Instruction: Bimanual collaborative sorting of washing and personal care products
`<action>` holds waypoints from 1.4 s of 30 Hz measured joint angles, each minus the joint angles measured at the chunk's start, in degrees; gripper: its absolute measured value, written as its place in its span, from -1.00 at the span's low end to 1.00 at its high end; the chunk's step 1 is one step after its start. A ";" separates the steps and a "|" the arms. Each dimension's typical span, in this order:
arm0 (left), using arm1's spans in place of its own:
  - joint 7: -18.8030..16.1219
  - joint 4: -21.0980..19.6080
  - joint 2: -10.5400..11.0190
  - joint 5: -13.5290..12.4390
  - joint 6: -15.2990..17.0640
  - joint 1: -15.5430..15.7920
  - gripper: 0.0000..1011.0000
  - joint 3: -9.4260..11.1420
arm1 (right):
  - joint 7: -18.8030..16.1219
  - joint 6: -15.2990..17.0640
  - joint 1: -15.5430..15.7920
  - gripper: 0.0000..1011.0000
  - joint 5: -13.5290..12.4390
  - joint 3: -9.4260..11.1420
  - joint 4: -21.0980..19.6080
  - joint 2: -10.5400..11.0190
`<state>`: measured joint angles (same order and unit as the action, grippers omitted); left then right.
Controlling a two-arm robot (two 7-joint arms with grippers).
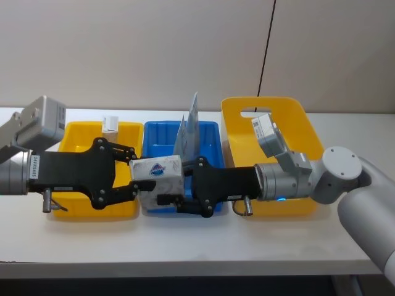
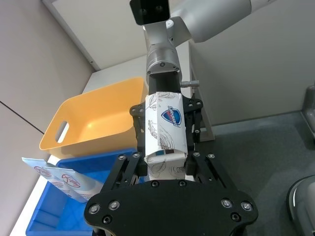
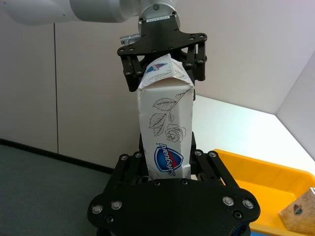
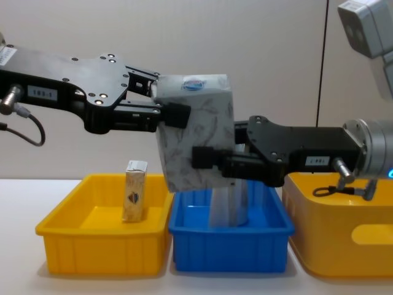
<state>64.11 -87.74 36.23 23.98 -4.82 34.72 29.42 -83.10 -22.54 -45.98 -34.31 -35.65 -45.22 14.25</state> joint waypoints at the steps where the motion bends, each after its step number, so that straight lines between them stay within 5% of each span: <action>1: -0.01 0.00 0.00 0.00 0.00 0.00 -0.30 0.00 | 0.20 0.10 0.15 -0.29 -0.09 -0.02 -0.23 0.06; 24: -0.04 0.00 -0.01 0.00 -0.01 0.00 0.98 -0.01 | 2.94 2.11 3.51 -0.29 -1.93 0.17 -7.77 3.00; 42: -0.02 0.00 0.00 0.00 -0.01 0.00 0.98 -0.01 | 9.26 4.27 8.56 -0.29 -2.33 2.91 -17.97 11.39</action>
<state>64.09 -87.74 36.22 23.98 -4.82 34.72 29.42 -73.84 -18.27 -37.42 -36.65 -32.74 -63.20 25.64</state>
